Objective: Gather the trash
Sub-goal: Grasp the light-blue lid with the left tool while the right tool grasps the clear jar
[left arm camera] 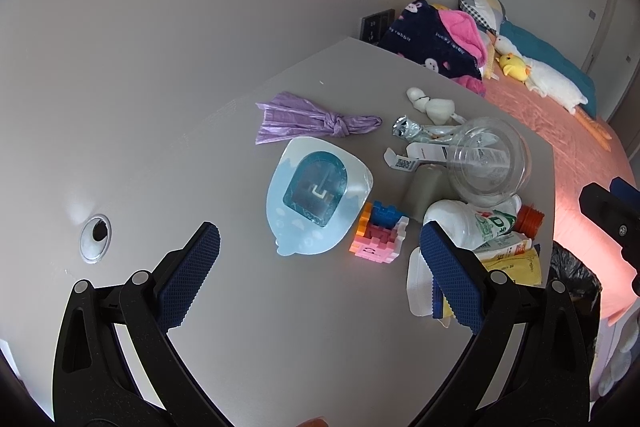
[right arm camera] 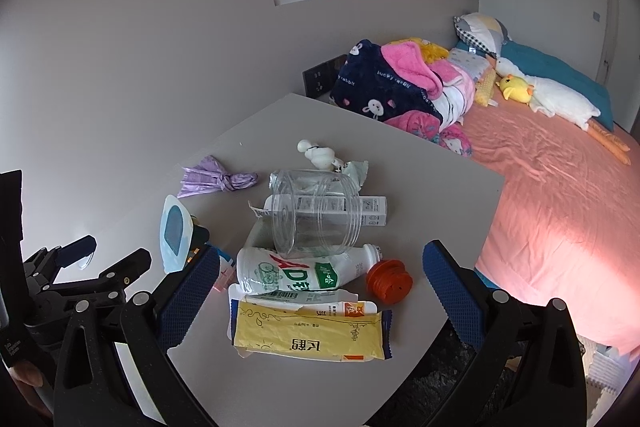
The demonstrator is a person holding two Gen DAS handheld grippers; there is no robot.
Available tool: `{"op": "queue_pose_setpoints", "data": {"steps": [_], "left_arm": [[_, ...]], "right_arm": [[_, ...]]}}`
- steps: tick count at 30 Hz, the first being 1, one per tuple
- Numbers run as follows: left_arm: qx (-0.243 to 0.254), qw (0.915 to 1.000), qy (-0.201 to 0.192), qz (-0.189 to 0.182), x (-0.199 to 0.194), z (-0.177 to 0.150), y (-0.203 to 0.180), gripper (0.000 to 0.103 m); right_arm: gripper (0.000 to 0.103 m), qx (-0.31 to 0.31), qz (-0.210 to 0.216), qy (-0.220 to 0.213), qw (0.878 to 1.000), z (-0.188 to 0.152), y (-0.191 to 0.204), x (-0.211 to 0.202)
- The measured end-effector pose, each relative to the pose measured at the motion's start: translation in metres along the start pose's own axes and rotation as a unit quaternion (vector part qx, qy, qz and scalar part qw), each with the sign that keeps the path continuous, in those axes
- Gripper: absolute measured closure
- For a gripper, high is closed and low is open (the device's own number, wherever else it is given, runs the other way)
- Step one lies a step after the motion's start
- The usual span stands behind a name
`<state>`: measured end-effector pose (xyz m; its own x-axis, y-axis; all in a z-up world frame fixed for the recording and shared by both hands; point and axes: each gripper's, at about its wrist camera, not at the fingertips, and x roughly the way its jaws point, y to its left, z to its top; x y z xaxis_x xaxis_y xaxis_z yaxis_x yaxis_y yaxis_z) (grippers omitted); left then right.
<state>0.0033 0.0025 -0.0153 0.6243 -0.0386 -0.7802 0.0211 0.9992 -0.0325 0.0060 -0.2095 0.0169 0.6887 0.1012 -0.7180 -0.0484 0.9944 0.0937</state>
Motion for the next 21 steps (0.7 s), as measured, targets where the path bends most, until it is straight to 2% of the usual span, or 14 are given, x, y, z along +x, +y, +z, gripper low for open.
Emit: {"op": "queue_pose_setpoints", "data": {"steps": [12, 21], "left_arm": [[-0.003, 0.9997, 0.025, -0.001, 0.034, 0.002, 0.011, 0.006], [0.003, 0.999, 0.045, -0.01, 0.069, 0.015, 0.013, 0.006]], "right_arm": [[0.002, -0.002, -0.004, 0.023, 1.0, 0.003, -0.001, 0.037], [0.002, 0.002, -0.01, 0.036, 0.999, 0.017, -0.008, 0.077]]}}
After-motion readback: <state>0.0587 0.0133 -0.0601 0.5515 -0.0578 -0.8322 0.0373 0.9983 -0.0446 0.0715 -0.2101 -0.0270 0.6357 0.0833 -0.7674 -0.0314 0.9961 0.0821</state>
